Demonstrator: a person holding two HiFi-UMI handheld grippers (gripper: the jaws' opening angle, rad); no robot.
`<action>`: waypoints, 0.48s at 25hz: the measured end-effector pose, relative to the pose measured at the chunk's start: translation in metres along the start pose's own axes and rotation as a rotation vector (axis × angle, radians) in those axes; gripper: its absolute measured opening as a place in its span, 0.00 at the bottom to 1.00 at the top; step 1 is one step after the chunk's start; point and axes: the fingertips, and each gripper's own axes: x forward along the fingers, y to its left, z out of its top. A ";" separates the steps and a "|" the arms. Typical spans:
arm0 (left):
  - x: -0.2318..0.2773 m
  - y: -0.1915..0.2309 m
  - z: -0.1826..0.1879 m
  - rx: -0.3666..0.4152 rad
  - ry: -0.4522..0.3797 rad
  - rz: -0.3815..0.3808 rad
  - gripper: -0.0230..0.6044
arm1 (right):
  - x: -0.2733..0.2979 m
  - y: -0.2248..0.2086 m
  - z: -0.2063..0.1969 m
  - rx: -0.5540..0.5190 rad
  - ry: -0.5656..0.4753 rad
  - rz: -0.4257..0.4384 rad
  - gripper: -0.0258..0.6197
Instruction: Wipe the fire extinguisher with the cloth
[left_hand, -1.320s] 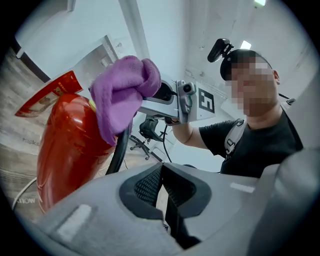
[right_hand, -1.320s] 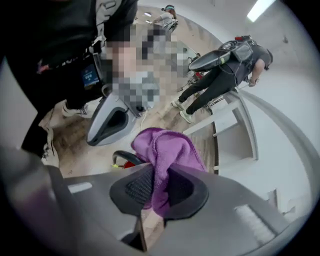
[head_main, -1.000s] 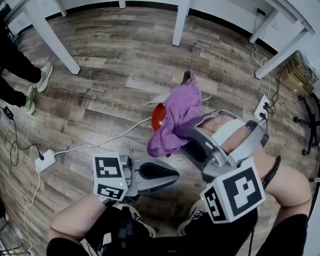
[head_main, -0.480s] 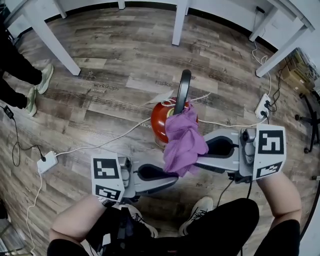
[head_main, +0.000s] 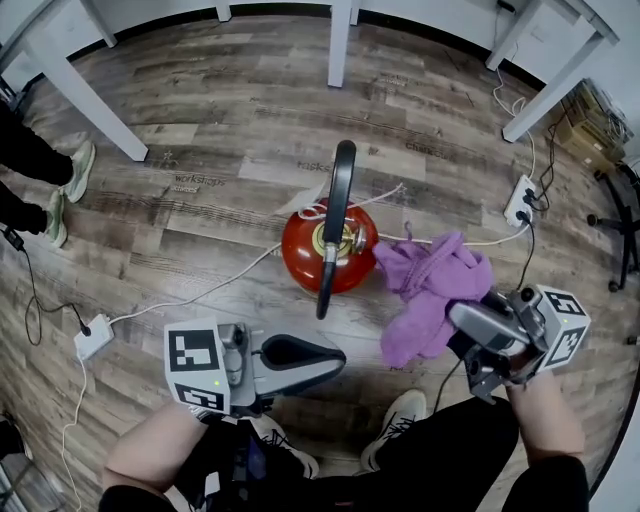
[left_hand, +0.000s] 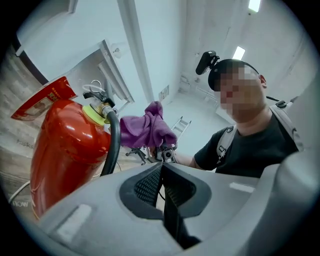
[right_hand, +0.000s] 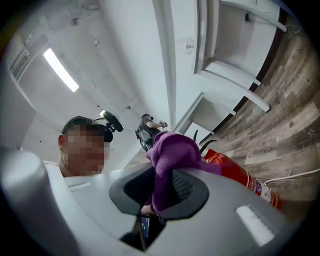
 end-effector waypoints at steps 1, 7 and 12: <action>0.000 0.001 -0.001 -0.008 -0.005 0.010 0.03 | -0.003 0.000 -0.001 0.005 -0.005 -0.007 0.12; 0.002 -0.001 -0.003 -0.190 -0.117 0.134 0.03 | -0.012 0.009 -0.012 0.159 -0.020 -0.057 0.12; 0.001 -0.044 0.003 -0.331 -0.161 0.242 0.03 | -0.004 0.060 0.012 0.244 -0.031 -0.124 0.12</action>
